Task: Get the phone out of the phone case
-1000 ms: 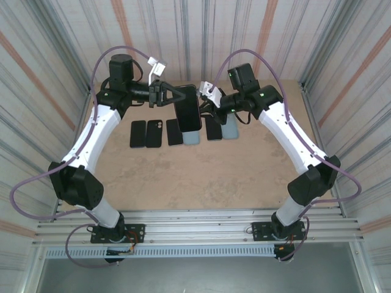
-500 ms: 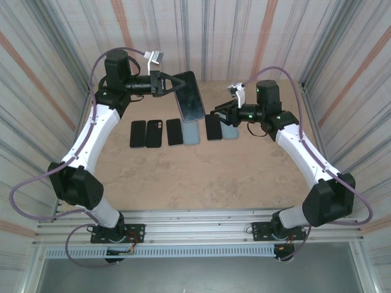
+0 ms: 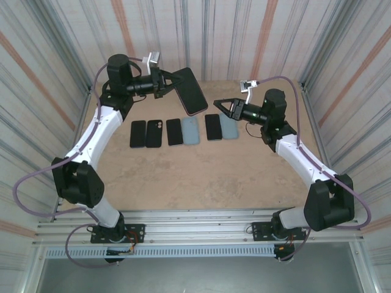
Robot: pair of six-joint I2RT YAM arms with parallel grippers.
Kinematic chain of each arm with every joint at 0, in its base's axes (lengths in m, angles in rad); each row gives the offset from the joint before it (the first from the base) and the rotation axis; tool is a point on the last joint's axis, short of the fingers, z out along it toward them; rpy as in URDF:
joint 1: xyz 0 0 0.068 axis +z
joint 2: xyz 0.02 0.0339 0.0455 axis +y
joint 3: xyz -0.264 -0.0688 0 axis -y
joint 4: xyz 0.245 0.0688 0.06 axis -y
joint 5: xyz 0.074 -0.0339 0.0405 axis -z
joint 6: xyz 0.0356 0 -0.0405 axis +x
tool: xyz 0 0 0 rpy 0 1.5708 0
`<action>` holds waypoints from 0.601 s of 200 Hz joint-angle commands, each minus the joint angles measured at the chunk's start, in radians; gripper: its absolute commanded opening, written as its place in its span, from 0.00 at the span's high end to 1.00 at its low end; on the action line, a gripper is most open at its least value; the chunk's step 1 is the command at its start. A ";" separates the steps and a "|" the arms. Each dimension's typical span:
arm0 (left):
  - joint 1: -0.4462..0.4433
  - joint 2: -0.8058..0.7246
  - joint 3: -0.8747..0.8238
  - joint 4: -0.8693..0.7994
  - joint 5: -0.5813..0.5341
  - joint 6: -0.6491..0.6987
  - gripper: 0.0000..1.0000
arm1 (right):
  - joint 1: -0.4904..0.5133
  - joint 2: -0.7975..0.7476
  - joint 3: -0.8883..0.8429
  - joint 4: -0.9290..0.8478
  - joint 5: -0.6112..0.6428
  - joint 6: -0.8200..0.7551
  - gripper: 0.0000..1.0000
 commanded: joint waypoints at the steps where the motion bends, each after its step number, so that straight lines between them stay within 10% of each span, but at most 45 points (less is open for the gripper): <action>1: 0.005 0.000 0.002 0.092 -0.015 -0.064 1.00 | 0.005 -0.009 -0.014 0.141 -0.009 0.122 0.56; 120: -0.005 0.017 -0.025 0.194 -0.040 -0.141 1.00 | 0.029 0.043 0.034 0.169 -0.081 0.147 0.58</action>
